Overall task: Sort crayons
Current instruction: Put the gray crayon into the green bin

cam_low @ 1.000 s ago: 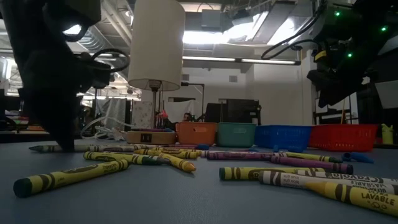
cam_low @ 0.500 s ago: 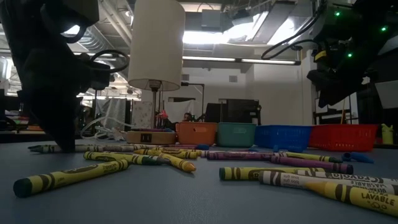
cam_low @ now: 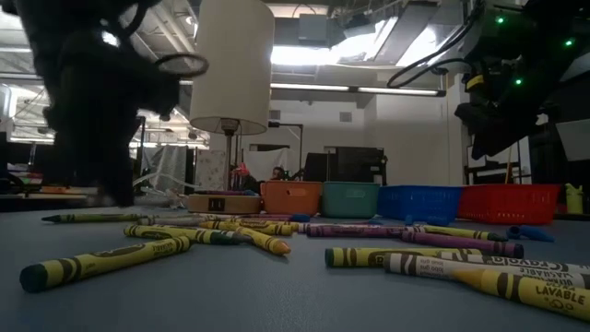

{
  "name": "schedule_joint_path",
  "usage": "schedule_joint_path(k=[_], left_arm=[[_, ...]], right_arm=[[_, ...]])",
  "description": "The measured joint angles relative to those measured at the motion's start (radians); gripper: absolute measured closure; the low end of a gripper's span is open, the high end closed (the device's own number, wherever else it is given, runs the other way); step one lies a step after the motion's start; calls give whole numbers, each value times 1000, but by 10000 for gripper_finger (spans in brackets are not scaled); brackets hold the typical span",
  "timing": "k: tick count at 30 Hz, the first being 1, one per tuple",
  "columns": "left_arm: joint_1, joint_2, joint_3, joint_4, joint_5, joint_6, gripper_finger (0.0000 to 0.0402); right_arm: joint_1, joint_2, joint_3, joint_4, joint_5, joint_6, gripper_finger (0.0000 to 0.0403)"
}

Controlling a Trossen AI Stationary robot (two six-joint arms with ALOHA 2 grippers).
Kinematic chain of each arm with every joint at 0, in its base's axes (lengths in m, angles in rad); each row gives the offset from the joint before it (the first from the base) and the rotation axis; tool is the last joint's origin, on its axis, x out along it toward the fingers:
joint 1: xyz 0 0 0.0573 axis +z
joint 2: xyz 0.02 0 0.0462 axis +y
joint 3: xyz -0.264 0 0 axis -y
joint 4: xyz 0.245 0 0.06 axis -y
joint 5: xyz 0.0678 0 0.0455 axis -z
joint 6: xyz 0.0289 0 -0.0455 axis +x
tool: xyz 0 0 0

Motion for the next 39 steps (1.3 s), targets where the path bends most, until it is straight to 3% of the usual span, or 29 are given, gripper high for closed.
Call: schedule_joint_path(k=[6, 12, 18, 25, 33, 39], left_arm=[[2, 0, 71, 24, -95, 1, 397], [31, 3, 76, 237, -318, 24, 396], [91, 80, 76, 603, -550, 173, 396], [177, 270, 101, 1158, -589, 439, 396], [248, 497, 350, 1194, -596, 510, 396], [300, 600, 475, 1193, -693, 456, 395]], right_arm=[[0, 0, 0, 27, 0, 0, 230], [0, 0, 0, 82, 0, 0, 230], [0, 0, 0, 132, 1, 0, 230], [0, 0, 0, 154, 1, 0, 230], [0, 0, 0, 191, 1, 0, 230], [0, 0, 0, 195, 1, 0, 230]])
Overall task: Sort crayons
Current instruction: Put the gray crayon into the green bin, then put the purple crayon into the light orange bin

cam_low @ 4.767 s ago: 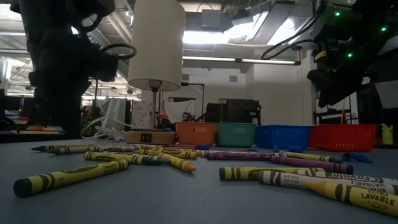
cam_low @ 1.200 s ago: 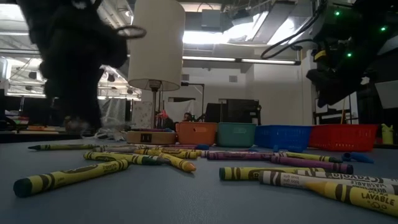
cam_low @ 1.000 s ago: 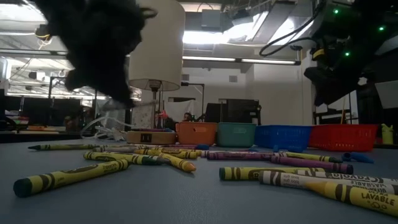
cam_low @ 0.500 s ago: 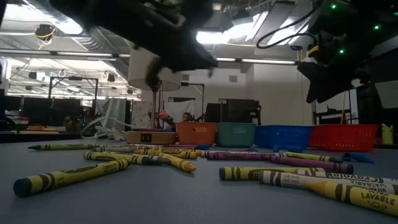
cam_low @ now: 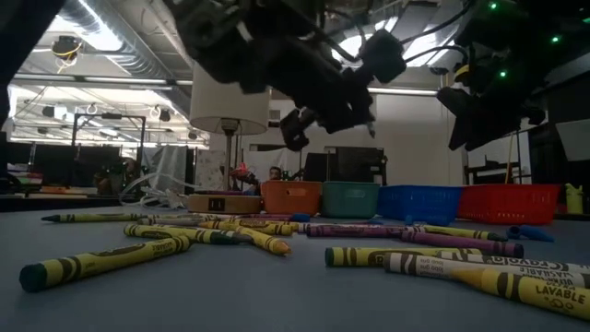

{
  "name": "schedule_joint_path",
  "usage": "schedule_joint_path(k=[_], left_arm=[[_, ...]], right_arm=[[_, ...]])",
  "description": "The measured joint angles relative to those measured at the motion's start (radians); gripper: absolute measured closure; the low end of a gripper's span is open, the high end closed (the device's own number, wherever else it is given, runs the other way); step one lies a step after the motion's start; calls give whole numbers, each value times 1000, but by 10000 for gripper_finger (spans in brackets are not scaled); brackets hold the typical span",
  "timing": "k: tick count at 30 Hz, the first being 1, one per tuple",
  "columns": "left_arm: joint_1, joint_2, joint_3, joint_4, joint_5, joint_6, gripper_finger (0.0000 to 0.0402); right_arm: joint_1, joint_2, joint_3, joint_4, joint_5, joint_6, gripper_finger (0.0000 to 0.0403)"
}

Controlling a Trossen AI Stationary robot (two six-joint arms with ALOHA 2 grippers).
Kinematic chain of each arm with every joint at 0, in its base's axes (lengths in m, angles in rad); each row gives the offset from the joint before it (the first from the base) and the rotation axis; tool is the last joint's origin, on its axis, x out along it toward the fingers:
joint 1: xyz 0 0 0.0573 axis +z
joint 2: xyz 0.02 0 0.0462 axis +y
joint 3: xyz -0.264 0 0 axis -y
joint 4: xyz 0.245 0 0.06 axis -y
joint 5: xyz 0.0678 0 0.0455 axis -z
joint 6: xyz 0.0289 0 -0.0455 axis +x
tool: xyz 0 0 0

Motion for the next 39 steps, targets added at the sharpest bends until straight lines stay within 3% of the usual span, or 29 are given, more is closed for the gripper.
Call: schedule_joint_path(k=[10, 16, 24, 39], left_arm=[[109, 50, 25, -36, 15, -218, 395], [150, 51, 24, -34, 115, -239, 395], [174, 51, 24, -42, 120, -284, 392], [189, 50, 24, -42, 114, -307, 309]], right_arm=[[0, 0, 0, 35, 0, 0, 230], [0, 0, 0, 34, 0, 0, 230], [0, 0, 0, 34, 0, 0, 230], [0, 0, 0, 34, 0, 0, 230]])
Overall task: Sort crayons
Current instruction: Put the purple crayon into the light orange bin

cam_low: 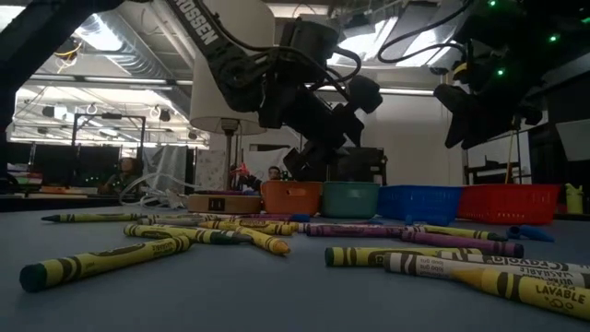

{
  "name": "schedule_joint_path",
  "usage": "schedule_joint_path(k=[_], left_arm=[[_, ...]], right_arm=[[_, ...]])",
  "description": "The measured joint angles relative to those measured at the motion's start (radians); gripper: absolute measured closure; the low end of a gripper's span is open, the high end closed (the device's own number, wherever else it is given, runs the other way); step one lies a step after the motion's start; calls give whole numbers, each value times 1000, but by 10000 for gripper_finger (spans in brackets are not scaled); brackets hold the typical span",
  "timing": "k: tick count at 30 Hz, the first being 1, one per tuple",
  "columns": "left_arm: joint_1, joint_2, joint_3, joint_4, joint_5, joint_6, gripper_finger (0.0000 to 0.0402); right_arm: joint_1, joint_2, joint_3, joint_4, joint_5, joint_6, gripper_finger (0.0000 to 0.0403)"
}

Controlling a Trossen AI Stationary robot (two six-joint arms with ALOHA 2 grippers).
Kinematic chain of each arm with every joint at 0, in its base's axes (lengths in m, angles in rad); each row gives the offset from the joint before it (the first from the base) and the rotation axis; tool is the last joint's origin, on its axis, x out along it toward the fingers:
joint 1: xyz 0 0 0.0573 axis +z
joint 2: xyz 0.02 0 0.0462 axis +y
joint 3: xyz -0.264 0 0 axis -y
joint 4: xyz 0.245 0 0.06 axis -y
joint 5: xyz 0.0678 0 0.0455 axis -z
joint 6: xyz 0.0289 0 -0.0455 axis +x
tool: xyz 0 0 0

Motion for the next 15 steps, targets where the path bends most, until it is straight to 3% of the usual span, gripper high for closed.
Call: schedule_joint_path(k=[5, 10, 15], left_arm=[[-2, 0, 0, 0, 60, 25, 299], [-12, 0, 0, 1, 172, 202, 307], [-48, -2, 0, 1, 207, 369, 318]], right_arm=[[0, 0, 0, 0, 0, 0, 230], [0, 0, 0, 0, 0, 0, 230], [0, 0, 0, 0, 0, 0, 230]])
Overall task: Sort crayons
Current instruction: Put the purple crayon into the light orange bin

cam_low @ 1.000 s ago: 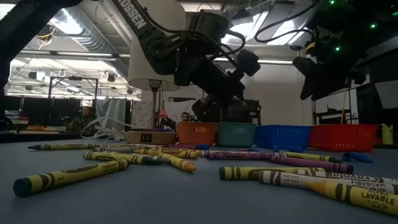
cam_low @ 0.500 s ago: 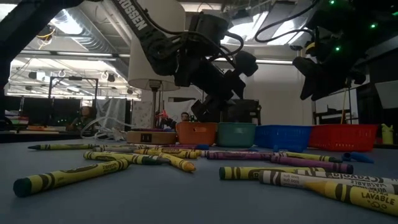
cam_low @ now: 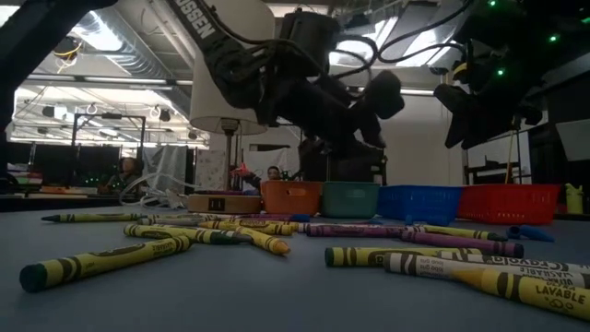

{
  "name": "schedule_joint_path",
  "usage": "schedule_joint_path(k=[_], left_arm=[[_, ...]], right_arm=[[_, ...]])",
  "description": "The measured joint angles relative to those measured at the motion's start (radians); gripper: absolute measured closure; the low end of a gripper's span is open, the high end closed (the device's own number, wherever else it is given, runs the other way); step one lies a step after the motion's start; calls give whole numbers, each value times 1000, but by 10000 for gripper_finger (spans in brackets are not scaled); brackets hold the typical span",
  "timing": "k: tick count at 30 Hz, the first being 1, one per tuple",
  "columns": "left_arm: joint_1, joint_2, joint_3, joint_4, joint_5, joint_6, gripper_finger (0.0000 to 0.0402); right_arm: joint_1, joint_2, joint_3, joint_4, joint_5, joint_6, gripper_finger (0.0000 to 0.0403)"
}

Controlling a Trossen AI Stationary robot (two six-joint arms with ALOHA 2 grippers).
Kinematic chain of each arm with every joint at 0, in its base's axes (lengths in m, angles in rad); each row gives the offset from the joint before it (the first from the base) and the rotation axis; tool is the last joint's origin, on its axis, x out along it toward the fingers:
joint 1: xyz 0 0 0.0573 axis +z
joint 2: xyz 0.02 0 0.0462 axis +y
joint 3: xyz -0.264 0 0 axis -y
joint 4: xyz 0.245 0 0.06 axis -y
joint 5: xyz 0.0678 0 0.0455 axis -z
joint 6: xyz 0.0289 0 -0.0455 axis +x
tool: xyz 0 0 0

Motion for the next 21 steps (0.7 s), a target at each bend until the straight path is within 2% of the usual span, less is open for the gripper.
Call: schedule_joint_path(k=[5, 8, 14, 21], left_arm=[[-46, -34, -1, -7, 9, 161, 327], [-74, -85, -1, -79, 8, 237, 330], [-120, -243, -1, -456, 6, 219, 333], [-172, -429, -1, -981, 12, 38, 333]], right_arm=[[0, 0, 0, 0, 0, 0, 230], [0, 0, 0, -1, 0, 0, 230], [0, 0, 0, 0, 0, 0, 230], [0, 0, 0, 2, 0, 0, 230]])
